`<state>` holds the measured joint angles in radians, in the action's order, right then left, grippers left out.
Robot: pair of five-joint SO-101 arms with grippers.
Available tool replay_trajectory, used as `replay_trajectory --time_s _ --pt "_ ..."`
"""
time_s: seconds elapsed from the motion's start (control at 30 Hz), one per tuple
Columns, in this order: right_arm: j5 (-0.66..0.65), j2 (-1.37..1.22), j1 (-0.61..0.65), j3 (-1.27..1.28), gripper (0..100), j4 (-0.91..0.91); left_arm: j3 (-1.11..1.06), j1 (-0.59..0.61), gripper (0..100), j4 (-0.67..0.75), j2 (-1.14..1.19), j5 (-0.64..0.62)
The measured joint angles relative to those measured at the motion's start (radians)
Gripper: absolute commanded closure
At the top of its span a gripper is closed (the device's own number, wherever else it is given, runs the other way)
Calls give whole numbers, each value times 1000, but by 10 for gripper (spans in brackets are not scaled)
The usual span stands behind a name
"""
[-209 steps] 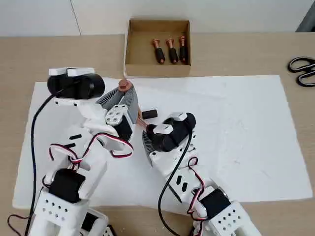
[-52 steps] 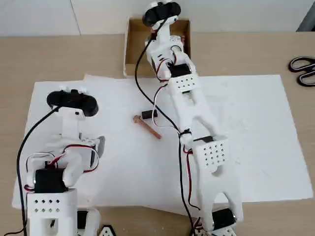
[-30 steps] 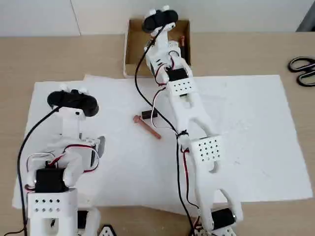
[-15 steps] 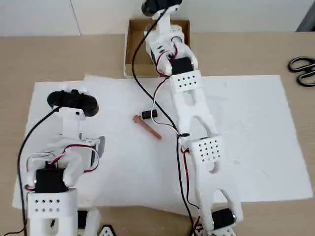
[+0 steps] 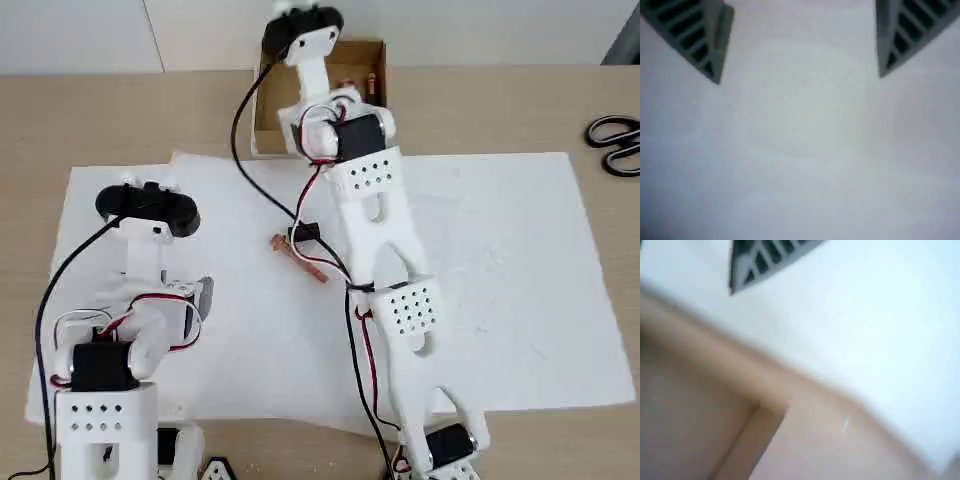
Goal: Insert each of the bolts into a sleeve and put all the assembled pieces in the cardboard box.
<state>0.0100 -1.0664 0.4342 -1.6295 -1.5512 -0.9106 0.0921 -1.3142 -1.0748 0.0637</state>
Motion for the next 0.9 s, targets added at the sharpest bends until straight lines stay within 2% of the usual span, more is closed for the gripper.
replay_trajectory --time_s 0.1,0.37,0.7,0.9 --pt "0 8 20 0 879 -94 0 0 808 0 0 0" --pt "0 9 34 9 880 -130 0 0 808 0 0 0" --pt "-64 44 46 276 880 -135 0 0 808 0 0 0" --pt "-107 262 40 479 880 -135 0 0 808 0 0 0"
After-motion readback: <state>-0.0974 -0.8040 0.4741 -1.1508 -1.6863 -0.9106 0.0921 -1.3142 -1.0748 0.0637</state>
